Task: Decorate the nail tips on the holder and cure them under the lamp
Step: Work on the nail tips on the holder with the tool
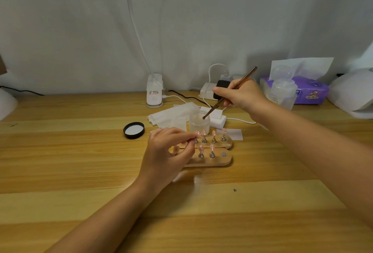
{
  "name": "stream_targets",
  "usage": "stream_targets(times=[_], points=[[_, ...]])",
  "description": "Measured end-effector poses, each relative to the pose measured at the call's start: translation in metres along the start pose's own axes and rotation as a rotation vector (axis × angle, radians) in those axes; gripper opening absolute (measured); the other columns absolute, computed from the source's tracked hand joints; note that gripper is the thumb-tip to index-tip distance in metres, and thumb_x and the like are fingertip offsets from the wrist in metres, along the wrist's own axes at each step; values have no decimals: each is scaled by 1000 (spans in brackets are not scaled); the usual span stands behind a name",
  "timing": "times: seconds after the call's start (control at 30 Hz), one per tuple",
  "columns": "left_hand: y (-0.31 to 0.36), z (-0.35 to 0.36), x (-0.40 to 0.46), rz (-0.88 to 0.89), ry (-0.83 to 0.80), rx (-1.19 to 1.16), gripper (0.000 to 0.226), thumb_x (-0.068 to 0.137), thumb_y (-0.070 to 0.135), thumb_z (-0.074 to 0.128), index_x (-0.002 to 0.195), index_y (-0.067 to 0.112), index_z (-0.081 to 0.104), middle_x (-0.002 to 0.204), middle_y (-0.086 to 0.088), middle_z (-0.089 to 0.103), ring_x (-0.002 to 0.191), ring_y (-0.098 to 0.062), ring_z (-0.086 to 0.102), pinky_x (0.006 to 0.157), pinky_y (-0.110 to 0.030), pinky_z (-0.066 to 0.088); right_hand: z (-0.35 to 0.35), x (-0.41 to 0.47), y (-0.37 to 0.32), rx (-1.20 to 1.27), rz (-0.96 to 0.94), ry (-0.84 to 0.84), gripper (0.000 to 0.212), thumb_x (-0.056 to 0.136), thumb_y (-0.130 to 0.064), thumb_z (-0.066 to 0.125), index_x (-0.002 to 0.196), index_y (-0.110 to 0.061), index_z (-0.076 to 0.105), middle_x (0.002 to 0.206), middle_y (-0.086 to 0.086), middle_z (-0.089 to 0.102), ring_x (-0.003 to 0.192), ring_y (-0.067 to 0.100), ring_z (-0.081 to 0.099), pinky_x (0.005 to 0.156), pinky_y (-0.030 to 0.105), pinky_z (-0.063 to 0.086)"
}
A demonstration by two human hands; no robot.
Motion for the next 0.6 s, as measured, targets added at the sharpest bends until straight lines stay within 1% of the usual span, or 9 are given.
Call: stream_targets(times=[0.13, 0.2, 0.27, 0.33, 0.37, 0.43, 0.47, 0.53, 0.6], points=[[1, 0, 0, 0, -1, -4, 21, 74, 0, 72, 91, 13, 72, 82, 7, 66, 81, -6, 58, 83, -52, 44, -11, -2, 12, 43, 63, 48, 27, 84, -28, 66, 65, -15, 52, 55, -1, 57, 43, 2, 54, 54, 18, 41], [1, 0, 0, -4, -2, -5, 21, 74, 0, 72, 91, 13, 71, 82, 7, 66, 77, -4, 58, 83, -52, 44, -16, -2, 15, 45, 79, 64, 25, 85, -29, 65, 67, -16, 52, 58, 0, 57, 50, 4, 53, 54, 18, 39], [1, 0, 0, -7, 4, -3, 20, 74, 0, 72, 91, 13, 72, 81, 7, 66, 78, -1, 58, 83, -52, 44, -21, -4, 15, 28, 85, 83, 25, 85, -30, 63, 69, -16, 52, 61, 0, 56, 57, 7, 53, 58, 19, 40], [1, 0, 0, -6, -1, -5, 20, 75, 0, 71, 91, 12, 72, 81, 6, 66, 79, -3, 58, 83, -53, 44, -28, -8, 15, 37, 88, 118, 24, 86, -32, 62, 70, -17, 52, 62, 0, 57, 61, 8, 53, 64, 21, 42], [1, 1, 0, -7, -9, -9, 19, 75, 1, 71, 91, 11, 72, 82, 6, 66, 78, -3, 58, 82, -53, 44, -30, -11, 16, 73, 89, 137, 24, 87, -32, 61, 71, -17, 52, 62, 0, 57, 61, 9, 54, 64, 21, 42], [0, 1, 1, -1, -18, -16, 17, 77, 4, 69, 92, 13, 71, 83, 8, 66, 77, -4, 59, 82, -54, 44, -31, -24, 14, 198, 73, 155, 22, 89, -34, 58, 75, -17, 54, 58, -3, 61, 56, 6, 55, 58, 19, 44], [1, 1, 1, 5, -19, -18, 16, 77, 6, 68, 92, 13, 71, 83, 9, 65, 79, -5, 59, 82, -54, 44, -30, -34, 12, 250, 41, 153, 21, 90, -35, 55, 77, -18, 56, 56, -5, 62, 52, 4, 56, 54, 16, 45], [1, 1, 1, 11, -15, -16, 15, 78, 11, 64, 91, 14, 70, 83, 10, 65, 80, -4, 59, 82, -53, 44, -24, -59, 4, 283, -100, 140, 21, 92, -35, 49, 81, -20, 59, 58, -7, 66, 50, -1, 58, 50, 10, 46], [2, 1, 2, 11, -16, -11, 16, 78, 14, 61, 90, 13, 71, 82, 9, 65, 79, -8, 61, 80, -53, 45, -15, -87, -3, 229, -276, 112, 21, 90, -37, 45, 83, -25, 61, 69, -10, 66, 59, -3, 59, 54, 10, 47]])
Point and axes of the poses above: each hand's wrist, its own x-axis towards the middle knuckle, its own z-axis out of the palm, y = z × x, the point moved 9 cm from there along x, towards the middle knuckle
